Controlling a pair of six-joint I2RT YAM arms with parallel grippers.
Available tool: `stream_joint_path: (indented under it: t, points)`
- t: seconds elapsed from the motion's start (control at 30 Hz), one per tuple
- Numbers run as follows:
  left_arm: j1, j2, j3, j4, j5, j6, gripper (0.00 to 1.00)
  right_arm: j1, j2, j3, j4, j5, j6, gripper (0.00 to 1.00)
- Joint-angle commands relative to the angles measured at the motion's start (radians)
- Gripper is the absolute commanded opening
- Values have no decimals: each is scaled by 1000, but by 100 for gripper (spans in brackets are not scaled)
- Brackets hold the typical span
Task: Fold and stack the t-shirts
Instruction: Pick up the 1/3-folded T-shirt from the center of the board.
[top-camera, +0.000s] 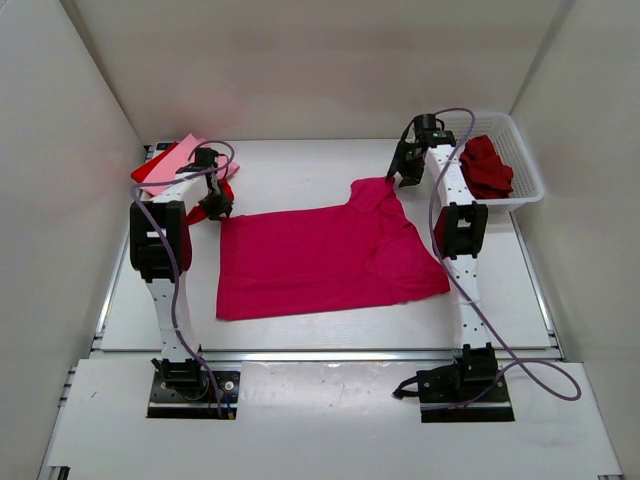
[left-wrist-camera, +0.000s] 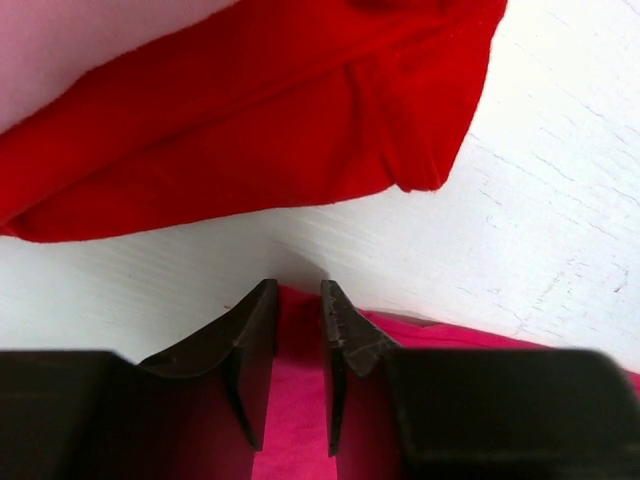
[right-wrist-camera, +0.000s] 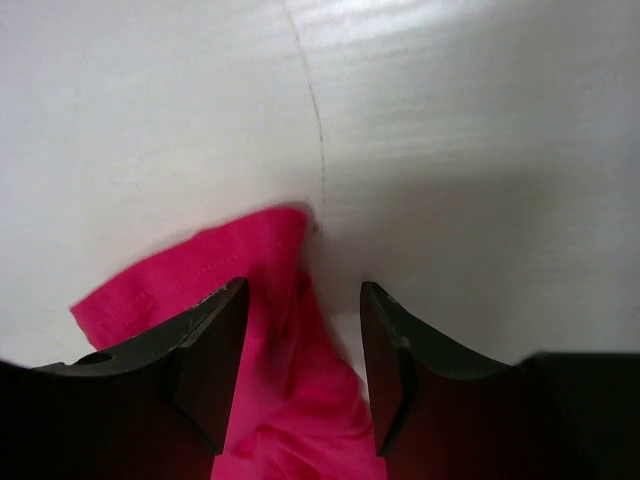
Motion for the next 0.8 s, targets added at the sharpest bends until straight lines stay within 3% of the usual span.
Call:
stream_joint_path:
  t: [0.0,0.17,0.4,0.57,0.77]
  points:
    - [-3,12,16,18,31,-9,34,-17,-7,29,106,-46,57,46]
    - [-4,6,5,30,40,-12,25,-25,9,29,183,-86,143,45]
    - [11,-11,2,27,52,-17,17,-2,49,32,138,-96,175,38]
    - [4,-8,11,27,57,-15,20,12,47,29,131,-82,193,38]
    - [4,-8,-6,32,53,-11,37,1,53,29,166,-70,230,33]
